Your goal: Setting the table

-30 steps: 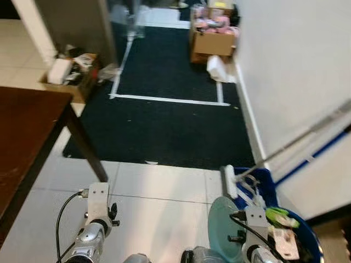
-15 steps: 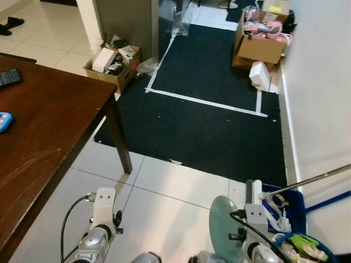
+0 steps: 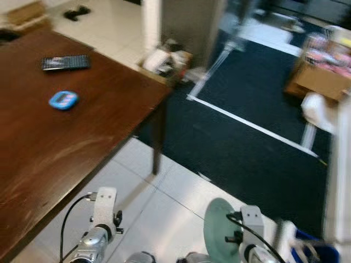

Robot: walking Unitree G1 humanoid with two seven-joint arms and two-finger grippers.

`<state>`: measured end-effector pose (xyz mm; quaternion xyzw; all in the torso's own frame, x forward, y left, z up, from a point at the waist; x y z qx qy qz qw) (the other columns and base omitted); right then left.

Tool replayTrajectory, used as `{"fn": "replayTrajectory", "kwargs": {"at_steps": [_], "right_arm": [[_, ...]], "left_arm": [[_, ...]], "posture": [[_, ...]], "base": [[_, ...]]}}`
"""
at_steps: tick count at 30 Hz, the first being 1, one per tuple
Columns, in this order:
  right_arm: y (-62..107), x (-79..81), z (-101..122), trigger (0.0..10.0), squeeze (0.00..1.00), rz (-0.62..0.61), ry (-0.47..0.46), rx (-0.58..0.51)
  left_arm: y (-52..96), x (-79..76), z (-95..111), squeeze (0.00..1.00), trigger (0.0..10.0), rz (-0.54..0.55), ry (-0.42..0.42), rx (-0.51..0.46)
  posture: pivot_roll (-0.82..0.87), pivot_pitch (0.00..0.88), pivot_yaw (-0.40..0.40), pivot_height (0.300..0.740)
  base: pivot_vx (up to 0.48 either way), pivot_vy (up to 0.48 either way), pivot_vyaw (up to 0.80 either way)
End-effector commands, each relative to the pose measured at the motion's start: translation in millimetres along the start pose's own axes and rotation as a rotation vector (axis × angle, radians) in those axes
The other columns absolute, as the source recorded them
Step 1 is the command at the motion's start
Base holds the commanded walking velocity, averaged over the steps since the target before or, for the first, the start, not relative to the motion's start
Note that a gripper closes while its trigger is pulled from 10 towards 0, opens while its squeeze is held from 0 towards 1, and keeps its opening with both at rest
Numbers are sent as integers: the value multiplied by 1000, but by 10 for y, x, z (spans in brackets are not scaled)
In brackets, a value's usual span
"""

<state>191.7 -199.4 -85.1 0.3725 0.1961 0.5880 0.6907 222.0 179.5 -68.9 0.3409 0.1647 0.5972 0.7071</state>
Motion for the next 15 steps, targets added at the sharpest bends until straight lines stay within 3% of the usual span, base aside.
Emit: {"fn": "replayTrajectory", "kwargs": {"at_steps": [1, 6, 15], "right_arm": [[32, -65, -93, 10000, 0, -15, -4, 30], [36, -83, -105, 10000, 0, -11, -8, 44], [32, -83, -94, 10000, 0, -7, -8, 47]], "left_arm": [[9, -74, -64, 0, 10000, -42, -2, 31], [31, -162, -193, 0, 10000, -103, -51, 118], [39, -98, -230, 0, 10000, -59, -35, 147]], "posture": [[44, 76, -2, 740], [45, 77, -1, 740], [45, 77, 1, 740]], "base": [[0, 0, 800], [0, 0, 800], [0, 0, 800]]}}
Point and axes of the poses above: a point about 5 cm out from each wrist's last joint towards the gripper, its own y axis pointing back from the gripper into the wrist, its own z axis along the axis of the wrist's last joint, x = y × z, the point moved 1 cm from there along -y, pointing out of the wrist towards the gripper, and after that the axes turned 15 degrees about -y, right-handed, at the moved point
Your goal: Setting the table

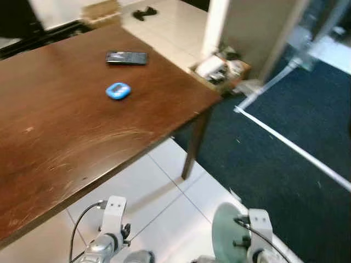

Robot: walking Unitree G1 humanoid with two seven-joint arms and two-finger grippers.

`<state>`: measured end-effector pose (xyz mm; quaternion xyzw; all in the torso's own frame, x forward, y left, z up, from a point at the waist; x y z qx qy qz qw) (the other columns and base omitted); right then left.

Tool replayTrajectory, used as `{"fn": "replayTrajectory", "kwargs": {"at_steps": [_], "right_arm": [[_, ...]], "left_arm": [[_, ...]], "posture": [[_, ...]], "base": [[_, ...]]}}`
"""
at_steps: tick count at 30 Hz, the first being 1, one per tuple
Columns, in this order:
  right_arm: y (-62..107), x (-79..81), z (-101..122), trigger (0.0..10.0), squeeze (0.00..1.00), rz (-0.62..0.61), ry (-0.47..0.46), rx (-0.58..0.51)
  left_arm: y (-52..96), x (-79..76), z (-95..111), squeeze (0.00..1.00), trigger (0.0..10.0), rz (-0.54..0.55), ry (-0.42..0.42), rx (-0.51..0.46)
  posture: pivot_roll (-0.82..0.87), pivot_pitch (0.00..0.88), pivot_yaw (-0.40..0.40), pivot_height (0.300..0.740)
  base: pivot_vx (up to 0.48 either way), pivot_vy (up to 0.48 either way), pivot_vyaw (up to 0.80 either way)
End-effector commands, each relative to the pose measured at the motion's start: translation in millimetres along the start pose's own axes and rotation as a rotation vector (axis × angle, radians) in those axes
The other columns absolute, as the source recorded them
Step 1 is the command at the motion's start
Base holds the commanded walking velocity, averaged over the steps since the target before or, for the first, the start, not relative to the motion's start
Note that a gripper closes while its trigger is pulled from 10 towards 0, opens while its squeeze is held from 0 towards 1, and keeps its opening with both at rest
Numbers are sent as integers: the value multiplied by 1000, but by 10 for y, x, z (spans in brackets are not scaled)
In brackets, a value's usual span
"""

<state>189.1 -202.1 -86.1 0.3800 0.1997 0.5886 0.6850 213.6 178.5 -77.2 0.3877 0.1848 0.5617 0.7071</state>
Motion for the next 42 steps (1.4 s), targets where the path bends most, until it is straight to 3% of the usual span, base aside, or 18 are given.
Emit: {"fn": "replayTrajectory", "kwargs": {"at_steps": [1, 36, 42], "right_arm": [[21, -47, -71, 10000, 0, -14, -6, 26], [10, -6, -27, 10000, 0, -16, -5, -6], [16, -34, -32, 10000, 0, -33, -20, -9]], "left_arm": [[21, -47, -128, 0, 10000, -10, 18, 51], [31, -2, -161, 0, 10000, -29, 26, 80], [27, -6, -145, 0, 10000, -29, 31, 74]], "posture": [[47, 77, -2, 740], [52, 65, 6, 740], [52, 65, 6, 740]], "base": [[0, 0, 800], [0, 0, 800], [0, 0, 0]]}}
Point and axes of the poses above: a point about 5 cm out from each wrist's last joint towards the gripper, its own y axis pointing back from the gripper into the wrist, its own z axis along the axis of the wrist's last joint, x = y × z, the point moved 1 cm from there along -y, pointing out of the wrist towards the gripper, and after that the axes turned 15 degrees about -y, right-handed, at the moved point
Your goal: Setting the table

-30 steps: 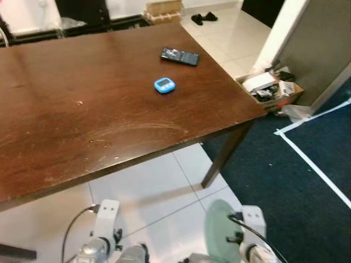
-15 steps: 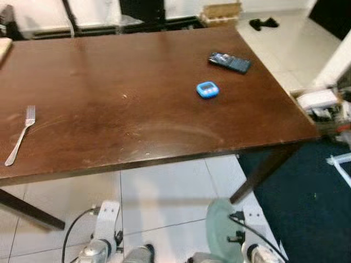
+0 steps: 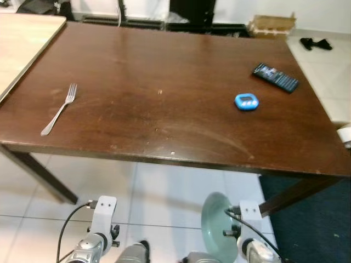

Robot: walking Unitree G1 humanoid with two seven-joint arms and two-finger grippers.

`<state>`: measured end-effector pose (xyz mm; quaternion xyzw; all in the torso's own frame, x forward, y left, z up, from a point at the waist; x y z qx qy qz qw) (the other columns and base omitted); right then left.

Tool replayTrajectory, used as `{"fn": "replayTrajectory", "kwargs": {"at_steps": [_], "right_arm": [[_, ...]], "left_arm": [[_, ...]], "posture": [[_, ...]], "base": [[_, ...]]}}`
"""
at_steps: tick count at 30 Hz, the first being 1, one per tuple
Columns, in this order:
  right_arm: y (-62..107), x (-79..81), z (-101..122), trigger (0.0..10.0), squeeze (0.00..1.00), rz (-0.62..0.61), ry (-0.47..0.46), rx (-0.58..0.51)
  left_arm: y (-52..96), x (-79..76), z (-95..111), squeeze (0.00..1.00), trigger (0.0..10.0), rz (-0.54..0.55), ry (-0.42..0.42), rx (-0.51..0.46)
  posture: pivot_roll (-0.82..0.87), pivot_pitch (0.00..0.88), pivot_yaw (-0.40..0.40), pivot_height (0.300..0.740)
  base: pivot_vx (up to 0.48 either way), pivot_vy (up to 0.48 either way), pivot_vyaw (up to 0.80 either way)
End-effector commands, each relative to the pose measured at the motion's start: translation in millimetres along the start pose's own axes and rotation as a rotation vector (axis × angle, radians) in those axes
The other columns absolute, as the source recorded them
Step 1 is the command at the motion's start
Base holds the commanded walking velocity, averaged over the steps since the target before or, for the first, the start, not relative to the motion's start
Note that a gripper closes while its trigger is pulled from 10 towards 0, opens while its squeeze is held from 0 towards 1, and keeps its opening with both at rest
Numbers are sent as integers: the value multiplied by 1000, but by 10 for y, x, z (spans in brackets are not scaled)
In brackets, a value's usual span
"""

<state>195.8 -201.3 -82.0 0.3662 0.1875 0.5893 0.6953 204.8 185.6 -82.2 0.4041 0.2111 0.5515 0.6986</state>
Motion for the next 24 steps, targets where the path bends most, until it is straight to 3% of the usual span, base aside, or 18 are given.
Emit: {"fn": "replayTrajectory", "kwargs": {"at_steps": [1, 12, 16, 24], "right_arm": [[32, -64, -100, 10000, 0, -26, -15, 32], [28, -68, -87, 10000, 0, -31, -19, 30], [33, -73, -103, 10000, 0, -33, -17, 33], [55, -119, -139, 10000, 0, -42, -18, 39]], "left_arm": [[-1, -37, -26, 0, 10000, -11, 17, 11], [-6, -65, 1, 0, 10000, -41, 12, -2], [-8, -78, 3, 0, 10000, -41, 5, 0], [-7, -64, 2, 0, 10000, -26, 31, -2]], "posture": [[51, 66, 5, 740], [46, 73, 3, 740], [45, 77, 3, 740], [42, 79, 3, 740]], "base": [[0, 0, 0], [0, 0, 0], [0, -480, 0], [0, 0, 0]]}}
Point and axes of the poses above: a point about 5 cm out from each wrist's last joint towards the gripper, its own y axis pointing back from the gripper into the wrist, its own z axis along the axis of the wrist's last joint, x = y × z, the point moved 1 cm from there along -y, pointing out of the wrist towards the gripper, and after that the axes turned 15 degrees about -y, right-handed, at the moved point
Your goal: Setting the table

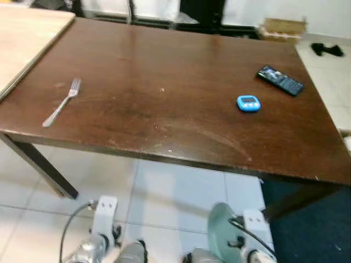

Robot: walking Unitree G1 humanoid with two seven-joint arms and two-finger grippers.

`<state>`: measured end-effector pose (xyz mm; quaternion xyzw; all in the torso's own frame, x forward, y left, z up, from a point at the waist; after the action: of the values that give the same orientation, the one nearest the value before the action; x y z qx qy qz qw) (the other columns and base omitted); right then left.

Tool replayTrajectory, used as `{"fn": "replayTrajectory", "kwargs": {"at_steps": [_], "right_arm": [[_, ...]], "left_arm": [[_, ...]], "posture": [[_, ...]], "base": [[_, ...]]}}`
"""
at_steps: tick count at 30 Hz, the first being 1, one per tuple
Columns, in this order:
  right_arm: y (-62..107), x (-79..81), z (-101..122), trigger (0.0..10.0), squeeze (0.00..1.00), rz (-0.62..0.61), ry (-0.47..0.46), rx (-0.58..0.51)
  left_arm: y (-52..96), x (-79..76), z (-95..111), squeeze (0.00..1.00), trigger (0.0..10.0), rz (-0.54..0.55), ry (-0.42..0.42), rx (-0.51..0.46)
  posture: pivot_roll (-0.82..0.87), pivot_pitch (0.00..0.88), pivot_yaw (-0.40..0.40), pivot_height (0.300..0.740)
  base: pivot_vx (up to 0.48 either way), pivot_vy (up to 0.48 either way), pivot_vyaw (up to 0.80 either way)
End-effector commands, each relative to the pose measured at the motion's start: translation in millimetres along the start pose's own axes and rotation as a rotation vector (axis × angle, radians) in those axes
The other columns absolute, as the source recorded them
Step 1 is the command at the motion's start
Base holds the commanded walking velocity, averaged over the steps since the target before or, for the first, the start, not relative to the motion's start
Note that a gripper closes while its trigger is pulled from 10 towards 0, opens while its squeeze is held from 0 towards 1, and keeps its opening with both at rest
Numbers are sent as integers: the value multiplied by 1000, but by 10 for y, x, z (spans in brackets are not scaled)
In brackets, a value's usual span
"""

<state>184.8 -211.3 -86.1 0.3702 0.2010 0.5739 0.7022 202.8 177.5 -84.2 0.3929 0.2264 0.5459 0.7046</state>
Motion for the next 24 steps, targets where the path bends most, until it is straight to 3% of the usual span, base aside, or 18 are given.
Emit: {"fn": "replayTrajectory", "kwargs": {"at_steps": [1, 15, 18, 24], "right_arm": [[13, 7, -67, 10000, 0, -4, -19, 17], [3, 46, -16, 10000, 0, 11, 5, -15], [8, 86, 15, 10000, 0, 56, 174, -39], [9, 137, 9, 10000, 0, 98, 282, -37]], "left_arm": [[2, 18, 3, 0, 10000, 4, 4, -2], [7, 10, -5, 0, 10000, -5, -28, -9], [13, -5, -31, 0, 10000, -22, -55, -7], [13, -15, -32, 0, 10000, -24, -54, -9]], "posture": [[41, 79, 3, 740], [42, 77, -1, 740], [40, 75, 0, 740], [37, 69, -1, 740]], "base": [[0, 0, 0], [0, 0, 0], [0, 0, 0], [0, 0, 0]]}}
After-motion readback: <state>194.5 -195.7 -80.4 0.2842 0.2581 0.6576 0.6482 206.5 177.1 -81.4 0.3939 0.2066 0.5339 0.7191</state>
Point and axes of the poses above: a point about 5 cm out from each wrist's last joint towards the gripper, its own y axis pointing back from the gripper into the wrist, its own z axis along the axis of the wrist's last joint, x = y × z, the point moved 1 cm from there along -y, pointing out of the wrist towards the gripper, and after that the axes turned 15 degrees about -y, right-handed, at the moved point
